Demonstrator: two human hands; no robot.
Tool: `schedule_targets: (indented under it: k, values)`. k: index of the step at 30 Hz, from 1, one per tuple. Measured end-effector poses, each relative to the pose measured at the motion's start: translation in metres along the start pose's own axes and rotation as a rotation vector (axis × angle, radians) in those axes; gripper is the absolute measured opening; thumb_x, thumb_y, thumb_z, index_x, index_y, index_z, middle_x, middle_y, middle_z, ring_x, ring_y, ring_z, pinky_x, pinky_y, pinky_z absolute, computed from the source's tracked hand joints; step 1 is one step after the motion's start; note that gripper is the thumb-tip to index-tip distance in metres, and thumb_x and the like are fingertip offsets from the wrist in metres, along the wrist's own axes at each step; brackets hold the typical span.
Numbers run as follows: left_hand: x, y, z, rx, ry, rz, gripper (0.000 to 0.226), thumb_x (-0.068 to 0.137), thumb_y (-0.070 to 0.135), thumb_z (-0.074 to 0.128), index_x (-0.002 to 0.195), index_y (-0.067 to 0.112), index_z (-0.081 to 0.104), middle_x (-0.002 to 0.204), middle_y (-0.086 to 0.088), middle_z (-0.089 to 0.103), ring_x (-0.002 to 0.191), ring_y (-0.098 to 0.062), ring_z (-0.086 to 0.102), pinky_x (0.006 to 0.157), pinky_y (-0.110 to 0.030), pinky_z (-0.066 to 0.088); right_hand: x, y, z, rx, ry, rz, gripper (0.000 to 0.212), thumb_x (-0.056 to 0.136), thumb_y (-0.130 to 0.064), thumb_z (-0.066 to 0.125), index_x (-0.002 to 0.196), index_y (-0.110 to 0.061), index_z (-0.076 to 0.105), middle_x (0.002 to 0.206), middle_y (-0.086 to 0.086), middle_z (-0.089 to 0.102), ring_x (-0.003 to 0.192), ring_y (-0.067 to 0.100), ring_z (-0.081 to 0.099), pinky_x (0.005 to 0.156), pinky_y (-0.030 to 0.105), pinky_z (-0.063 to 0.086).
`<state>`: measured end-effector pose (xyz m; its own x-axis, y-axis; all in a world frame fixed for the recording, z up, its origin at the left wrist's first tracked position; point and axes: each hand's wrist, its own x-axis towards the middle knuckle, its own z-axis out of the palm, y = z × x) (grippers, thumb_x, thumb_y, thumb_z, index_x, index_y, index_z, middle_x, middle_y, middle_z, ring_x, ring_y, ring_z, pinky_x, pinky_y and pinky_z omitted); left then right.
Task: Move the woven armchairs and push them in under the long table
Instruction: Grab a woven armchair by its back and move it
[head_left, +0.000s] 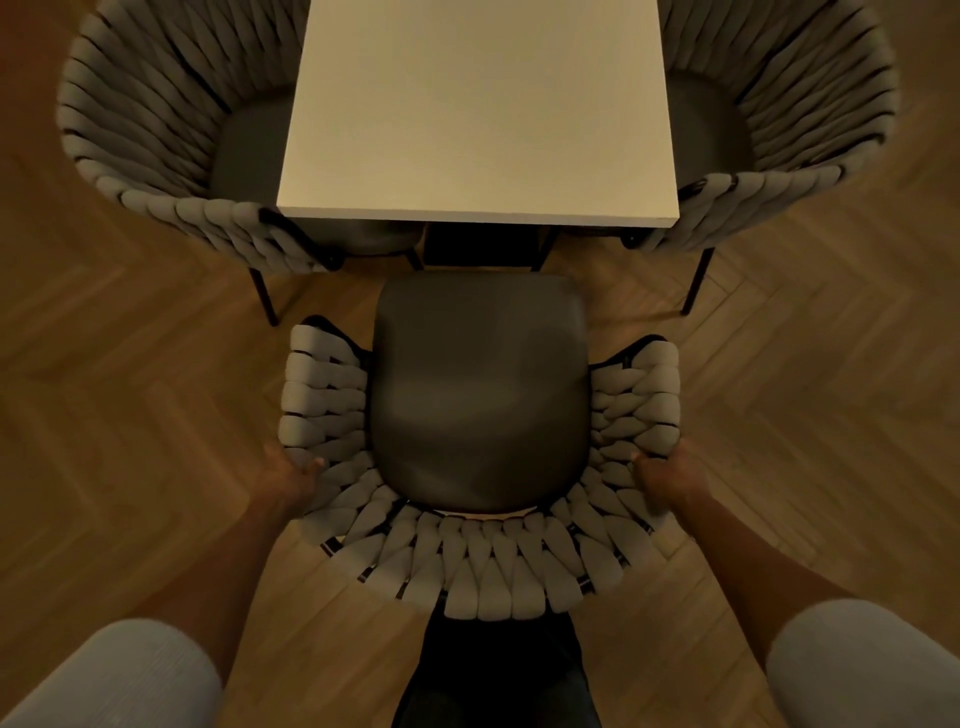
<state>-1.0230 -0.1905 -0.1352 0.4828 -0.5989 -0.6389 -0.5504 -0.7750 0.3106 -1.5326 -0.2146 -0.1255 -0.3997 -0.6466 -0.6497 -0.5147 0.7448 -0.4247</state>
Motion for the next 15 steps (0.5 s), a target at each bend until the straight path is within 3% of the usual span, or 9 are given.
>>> schedule_targets:
  k: [2,5,8,10,12,15]
  values:
    - [-0.009,-0.001,0.000,-0.005,-0.009,-0.012,0.070,0.098,0.028,0.066,0.150,-0.002,0.030,0.143,-0.029,0.048,0.128,-0.046,0.050,0.102,-0.048,0.044,-0.009,0.004,-0.001,-0.009,-0.073,0.086,0.043,0.090,-0.032,0.068,0.127,-0.013,0.058,0.116,0.019,0.066,0.104,0.034,0.064,0.086,0.048,0.058]
    - [-0.021,-0.007,-0.004,-0.090,-0.046,-0.034,0.068,0.093,0.025,0.071,0.146,0.002,0.035,0.138,-0.022,0.053,0.120,-0.041,0.055,0.101,-0.048,0.047,-0.024,0.024,-0.002,0.029,-0.089,0.040,0.061,0.077,-0.039,0.076,0.130,-0.020,0.053,0.115,0.006,0.067,0.101,0.025,0.065,0.083,0.047,0.061]
    - [-0.050,-0.012,-0.009,-0.085,-0.110,-0.028,0.074,0.088,0.024,0.075,0.148,0.005,0.035,0.138,-0.017,0.054,0.118,-0.032,0.056,0.100,-0.044,0.049,-0.081,0.013,-0.011,0.088,-0.100,-0.013,0.051,0.089,-0.021,0.073,0.132,-0.018,0.045,0.115,0.001,0.062,0.106,0.023,0.059,0.092,0.044,0.054]
    - [-0.084,-0.009,-0.012,-0.062,-0.140,0.004,0.060,0.093,0.016,0.069,0.145,0.000,0.043,0.138,-0.019,0.055,0.118,-0.031,0.055,0.097,-0.037,0.046,-0.104,0.022,-0.014,0.004,-0.126,-0.026,0.053,0.094,-0.025,0.069,0.140,-0.012,0.045,0.121,0.003,0.060,0.111,0.027,0.059,0.096,0.046,0.053]
    - [-0.109,-0.014,-0.008,-0.039,-0.156,0.015,0.050,0.095,0.015,0.066,0.139,-0.003,0.050,0.136,-0.021,0.058,0.120,-0.035,0.056,0.095,-0.037,0.047,-0.127,0.023,-0.022,-0.032,-0.153,-0.055,0.038,0.094,-0.020,0.067,0.130,-0.019,0.053,0.114,0.002,0.063,0.107,0.027,0.061,0.095,0.049,0.055]
    - [-0.144,-0.012,-0.007,-0.021,-0.157,0.046,0.052,0.097,0.019,0.064,0.141,-0.002,0.049,0.133,-0.016,0.057,0.124,-0.037,0.056,0.091,-0.034,0.046,-0.149,0.026,-0.027,-0.073,-0.180,-0.107,0.024,0.098,-0.016,0.060,0.117,-0.028,0.052,0.102,-0.001,0.063,0.099,0.024,0.061,0.092,0.044,0.055]
